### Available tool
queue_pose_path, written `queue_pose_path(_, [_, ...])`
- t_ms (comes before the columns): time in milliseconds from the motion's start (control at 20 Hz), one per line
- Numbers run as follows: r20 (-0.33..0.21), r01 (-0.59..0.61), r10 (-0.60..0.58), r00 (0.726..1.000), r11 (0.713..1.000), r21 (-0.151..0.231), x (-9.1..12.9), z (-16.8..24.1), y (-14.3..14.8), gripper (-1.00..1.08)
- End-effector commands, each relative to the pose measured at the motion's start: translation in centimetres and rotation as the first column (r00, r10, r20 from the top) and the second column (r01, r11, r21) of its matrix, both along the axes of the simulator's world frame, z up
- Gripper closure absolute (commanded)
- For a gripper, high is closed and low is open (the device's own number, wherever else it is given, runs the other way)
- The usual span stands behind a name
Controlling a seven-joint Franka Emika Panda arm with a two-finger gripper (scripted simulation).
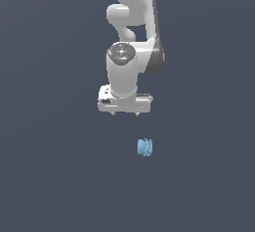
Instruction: Pick up the object and move it to a goal position.
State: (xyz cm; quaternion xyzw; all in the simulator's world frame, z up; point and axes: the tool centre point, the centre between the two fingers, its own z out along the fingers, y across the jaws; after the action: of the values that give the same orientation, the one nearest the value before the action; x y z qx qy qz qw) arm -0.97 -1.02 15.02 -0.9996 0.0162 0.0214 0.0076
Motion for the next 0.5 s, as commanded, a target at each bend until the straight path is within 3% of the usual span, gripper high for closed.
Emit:
queue_pose_path(0, [0.0, 0.0, 0.0, 1.0, 1.0, 0.0, 0.0, 0.0, 0.0, -0.92])
queue_pose_path(450, [-0.037, 0.001, -0.001, 0.999, 1.0, 0.009, -0.7, -0.9, 1.0, -0.92])
